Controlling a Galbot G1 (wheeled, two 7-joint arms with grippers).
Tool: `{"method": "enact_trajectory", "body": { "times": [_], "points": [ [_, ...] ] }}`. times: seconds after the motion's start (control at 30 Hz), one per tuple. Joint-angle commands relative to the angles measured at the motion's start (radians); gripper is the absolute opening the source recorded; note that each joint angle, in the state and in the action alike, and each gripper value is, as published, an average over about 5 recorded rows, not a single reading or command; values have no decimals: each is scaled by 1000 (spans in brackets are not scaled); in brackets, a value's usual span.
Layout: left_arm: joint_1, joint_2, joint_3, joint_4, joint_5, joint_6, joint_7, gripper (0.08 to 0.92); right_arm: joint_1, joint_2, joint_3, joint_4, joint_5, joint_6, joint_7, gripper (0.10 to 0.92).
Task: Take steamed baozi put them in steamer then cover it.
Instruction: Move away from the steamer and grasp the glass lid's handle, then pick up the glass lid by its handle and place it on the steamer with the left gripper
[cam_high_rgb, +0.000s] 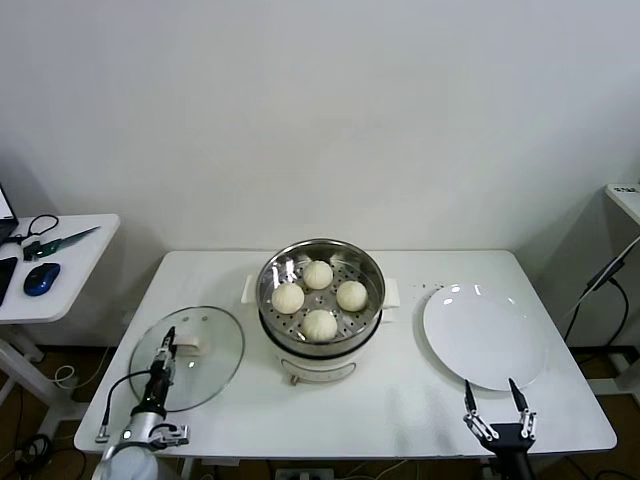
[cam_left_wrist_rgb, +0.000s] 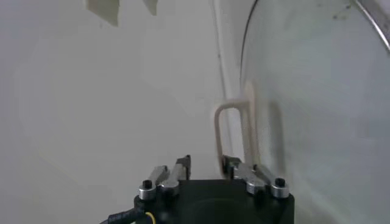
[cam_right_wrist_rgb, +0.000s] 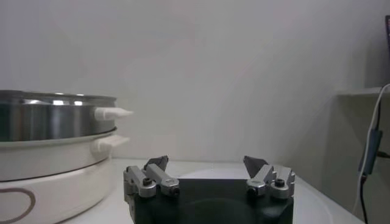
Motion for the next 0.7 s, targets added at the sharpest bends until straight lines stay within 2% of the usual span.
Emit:
{"method": "enact_trajectory", "body": {
  "times": [0.03, 0.17, 0.27, 0.47, 0.7],
  "points": [
    [-9, -1, 2, 12, -8, -1, -2, 325, -2, 0, 4, 11, -5, -1, 3, 823],
    [-6, -4, 4, -14, -43, -8, 1, 205, -1, -4, 10, 13, -1, -1, 7, 823],
    [1, 0, 5, -51, -100, -18, 10, 146, 1, -6, 13, 13, 1, -1, 8, 823],
    [23, 43, -14, -201, -224, -21, 73, 137, 4, -4, 11, 11, 1, 1, 12, 823],
    [51, 170, -45, -400, -422, 17, 233, 137, 8, -5, 11, 2, 0, 5, 29, 823]
  ]
}}
